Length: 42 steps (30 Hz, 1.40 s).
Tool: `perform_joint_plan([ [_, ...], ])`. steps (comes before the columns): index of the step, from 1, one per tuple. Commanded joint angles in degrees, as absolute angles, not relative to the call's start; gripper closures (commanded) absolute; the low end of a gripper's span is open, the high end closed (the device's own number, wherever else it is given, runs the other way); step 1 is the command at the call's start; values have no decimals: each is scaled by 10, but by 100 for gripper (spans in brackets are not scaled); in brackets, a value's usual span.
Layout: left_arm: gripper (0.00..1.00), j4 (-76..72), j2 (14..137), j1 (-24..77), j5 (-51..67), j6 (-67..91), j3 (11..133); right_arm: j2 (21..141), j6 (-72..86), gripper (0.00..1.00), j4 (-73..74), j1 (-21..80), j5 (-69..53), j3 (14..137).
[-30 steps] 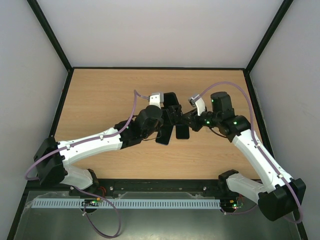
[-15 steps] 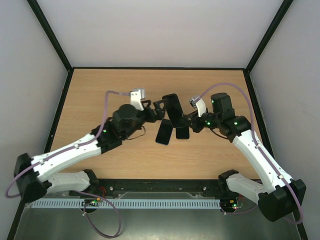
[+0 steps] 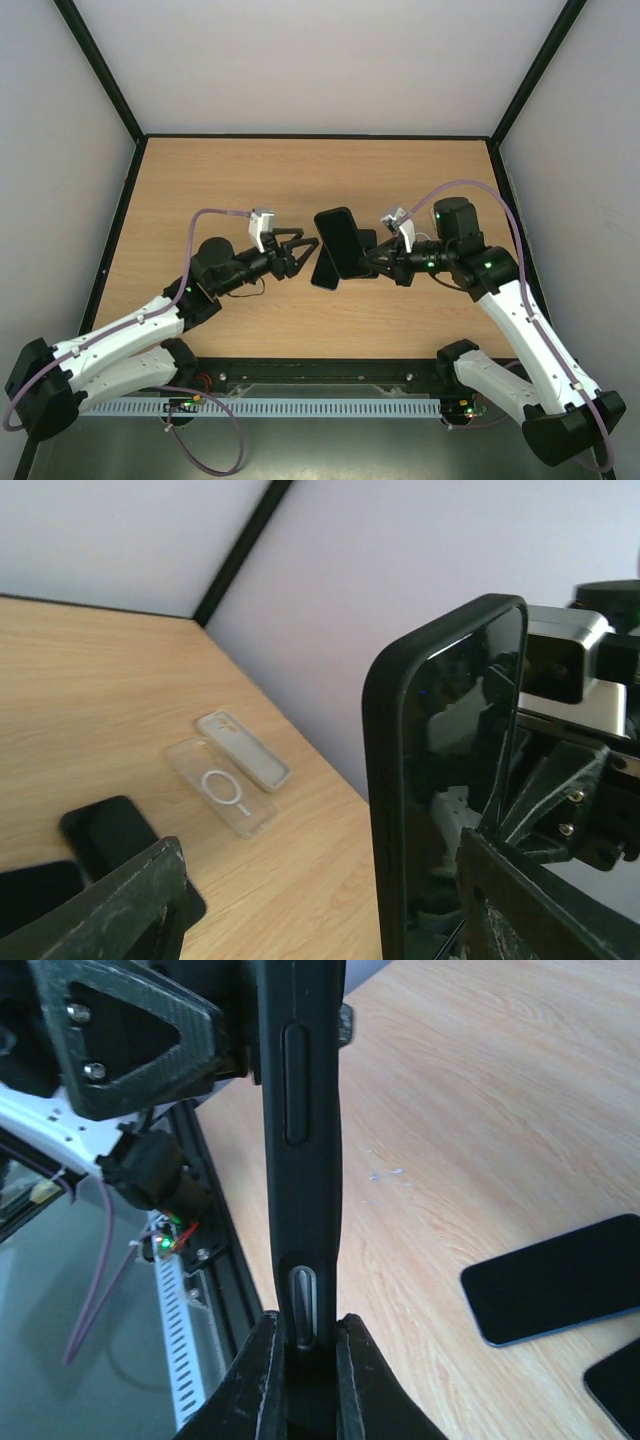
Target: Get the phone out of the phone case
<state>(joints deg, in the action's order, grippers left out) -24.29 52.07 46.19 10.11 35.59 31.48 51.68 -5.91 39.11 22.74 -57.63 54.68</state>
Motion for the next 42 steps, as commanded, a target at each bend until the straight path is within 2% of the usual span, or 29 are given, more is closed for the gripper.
perform_joint_plan([
  [1,30,-374,549,459,192,360,309,495,-69,98,392,227,-654,552],
  [9,48,-460,610,468,251,364,330,478,-53,98,391,227,-696,542],
  [18,83,-520,645,487,297,358,347,475,-37,98,374,227,-704,532],
  [23,87,-528,655,493,317,355,356,475,-34,98,366,227,-705,524],
  [26,72,-539,663,499,340,358,363,475,-32,98,363,227,-707,520],
  [27,71,-536,664,501,342,356,366,475,-31,98,362,227,-707,519],
  [32,83,-523,661,505,338,346,373,475,-27,98,360,227,-708,523],
  [37,87,-520,650,505,346,342,368,475,-28,98,356,227,-703,519],
  [40,92,-497,634,505,350,331,371,476,-41,98,364,227,-692,521],
  [41,94,-479,627,505,349,324,373,477,-59,97,376,227,-684,529],
  [42,96,-455,617,505,346,315,377,480,-79,91,390,227,-673,541],
])
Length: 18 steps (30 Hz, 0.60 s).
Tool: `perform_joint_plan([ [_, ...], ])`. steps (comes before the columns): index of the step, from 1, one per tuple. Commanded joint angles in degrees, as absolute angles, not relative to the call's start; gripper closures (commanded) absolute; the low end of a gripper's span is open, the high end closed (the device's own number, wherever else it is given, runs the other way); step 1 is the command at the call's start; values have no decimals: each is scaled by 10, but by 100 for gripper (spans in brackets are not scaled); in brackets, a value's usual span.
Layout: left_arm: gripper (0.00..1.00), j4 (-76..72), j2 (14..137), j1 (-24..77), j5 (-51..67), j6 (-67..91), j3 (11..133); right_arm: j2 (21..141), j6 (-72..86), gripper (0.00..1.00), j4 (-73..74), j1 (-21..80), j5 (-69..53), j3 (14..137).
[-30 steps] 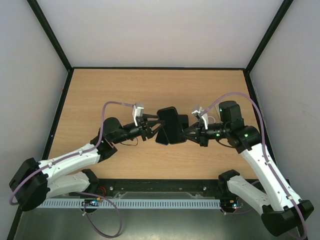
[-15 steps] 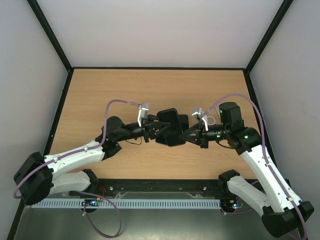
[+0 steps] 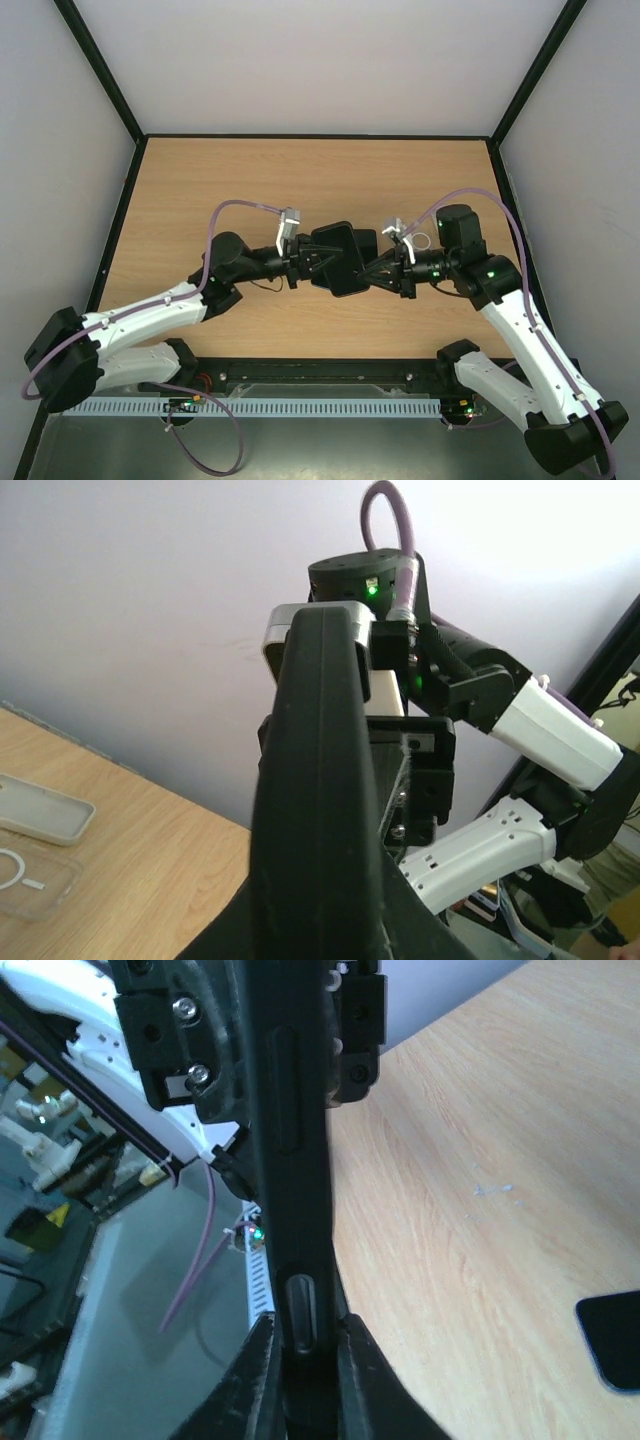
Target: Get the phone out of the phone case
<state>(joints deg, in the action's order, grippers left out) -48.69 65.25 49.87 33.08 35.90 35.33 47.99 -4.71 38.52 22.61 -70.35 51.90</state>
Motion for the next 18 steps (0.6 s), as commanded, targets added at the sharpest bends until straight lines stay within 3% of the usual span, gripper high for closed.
perform_joint_plan([
  [1,97,-431,607,504,341,306,382,481,-99,79,402,227,-663,552],
  [3,97,-387,589,501,333,293,395,488,-166,59,445,227,-638,582],
  [6,97,-329,574,497,340,280,423,508,-274,36,522,227,-599,637],
  [8,97,-294,574,496,348,275,443,524,-353,28,579,227,-593,662],
  [11,97,-264,577,496,354,276,462,552,-420,28,639,227,-603,678],
  [18,97,-287,588,496,372,303,471,564,-478,40,690,233,-637,681],
])
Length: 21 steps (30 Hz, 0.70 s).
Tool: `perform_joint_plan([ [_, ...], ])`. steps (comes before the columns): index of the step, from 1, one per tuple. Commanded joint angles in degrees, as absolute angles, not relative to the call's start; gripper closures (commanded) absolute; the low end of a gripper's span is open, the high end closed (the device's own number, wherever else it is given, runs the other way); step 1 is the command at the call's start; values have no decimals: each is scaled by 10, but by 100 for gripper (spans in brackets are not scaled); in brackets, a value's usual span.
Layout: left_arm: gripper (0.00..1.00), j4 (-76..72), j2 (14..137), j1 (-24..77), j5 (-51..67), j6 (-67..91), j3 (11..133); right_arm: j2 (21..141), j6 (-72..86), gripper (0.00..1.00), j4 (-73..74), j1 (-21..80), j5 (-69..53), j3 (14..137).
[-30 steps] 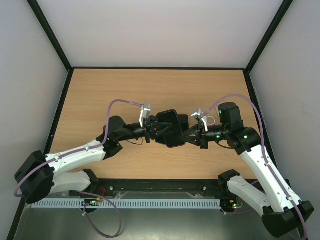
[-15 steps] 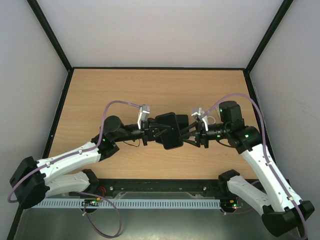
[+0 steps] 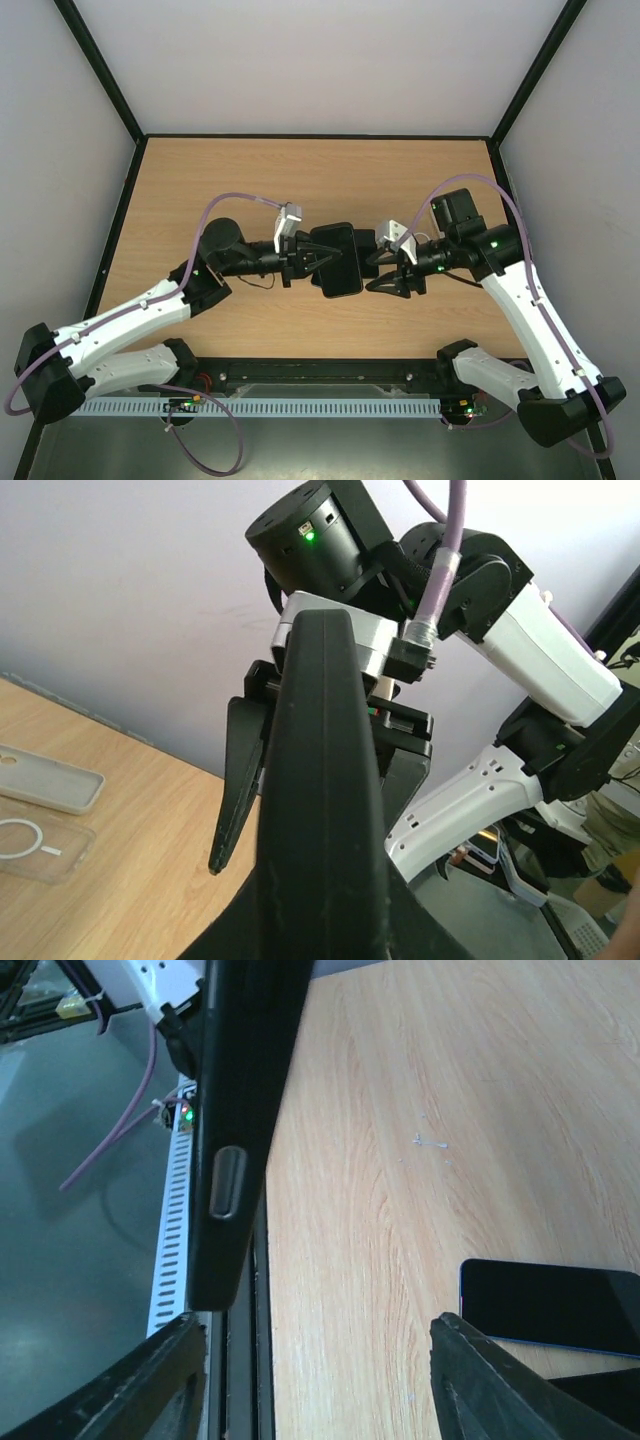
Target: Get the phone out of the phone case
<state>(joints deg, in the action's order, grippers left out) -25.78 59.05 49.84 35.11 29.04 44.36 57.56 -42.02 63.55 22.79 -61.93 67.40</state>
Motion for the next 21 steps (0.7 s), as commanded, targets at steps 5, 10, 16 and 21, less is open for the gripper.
perform_joint_plan([
  [5,97,-305,599,497,379,316,476,550,-480,46,685,239,-634,675],
  [10,97,-334,608,500,377,327,472,554,-489,47,695,251,-655,667],
  [16,97,-359,623,503,381,342,473,548,-491,56,690,257,-659,660],
  [21,97,-378,636,505,392,353,475,544,-501,65,695,257,-653,659],
])
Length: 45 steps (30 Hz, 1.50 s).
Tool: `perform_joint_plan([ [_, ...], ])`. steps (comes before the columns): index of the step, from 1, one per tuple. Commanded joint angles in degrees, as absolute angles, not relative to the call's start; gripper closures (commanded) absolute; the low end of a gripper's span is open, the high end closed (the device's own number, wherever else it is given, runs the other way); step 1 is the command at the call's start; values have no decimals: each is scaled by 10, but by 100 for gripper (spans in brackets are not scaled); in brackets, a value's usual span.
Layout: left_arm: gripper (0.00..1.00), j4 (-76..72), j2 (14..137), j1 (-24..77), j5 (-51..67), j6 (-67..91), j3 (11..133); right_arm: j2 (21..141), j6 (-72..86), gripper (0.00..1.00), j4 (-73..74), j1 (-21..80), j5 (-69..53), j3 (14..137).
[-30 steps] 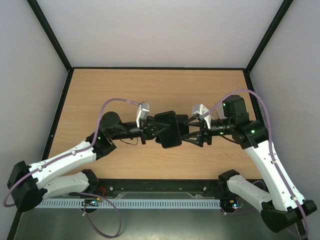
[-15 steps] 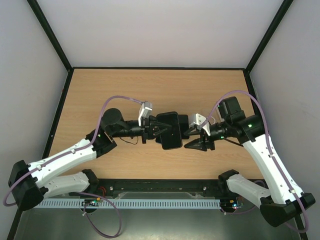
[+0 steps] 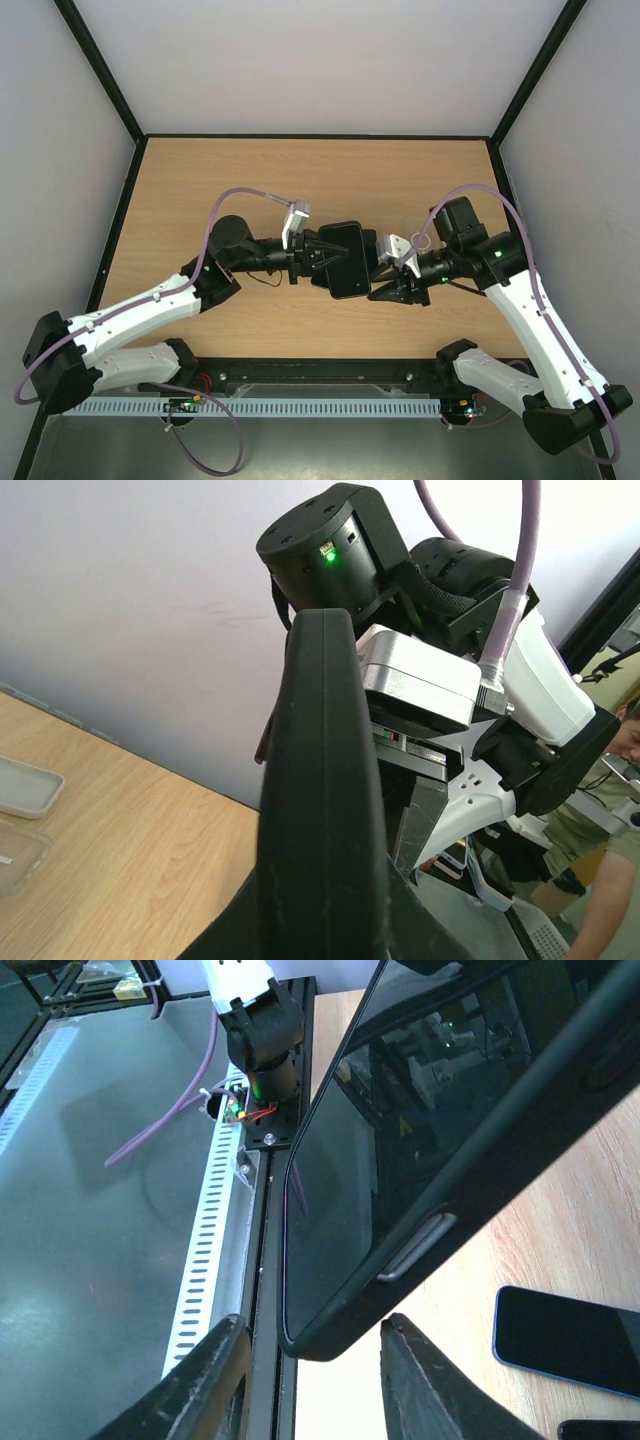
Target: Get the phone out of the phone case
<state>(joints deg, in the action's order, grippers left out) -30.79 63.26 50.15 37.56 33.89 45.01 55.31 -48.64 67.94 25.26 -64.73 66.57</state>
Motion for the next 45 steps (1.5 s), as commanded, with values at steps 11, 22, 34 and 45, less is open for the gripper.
perform_joint_plan([
  [11,97,-376,637,507,397,353,475,544,-508,73,695,257,-652,652],
  [22,97,-383,638,507,419,375,478,538,-506,80,684,257,-626,650],
  [34,97,-388,639,514,438,410,486,528,-503,85,656,257,-592,636],
  [45,97,-400,637,526,446,436,492,513,-481,86,601,257,-563,605],
])
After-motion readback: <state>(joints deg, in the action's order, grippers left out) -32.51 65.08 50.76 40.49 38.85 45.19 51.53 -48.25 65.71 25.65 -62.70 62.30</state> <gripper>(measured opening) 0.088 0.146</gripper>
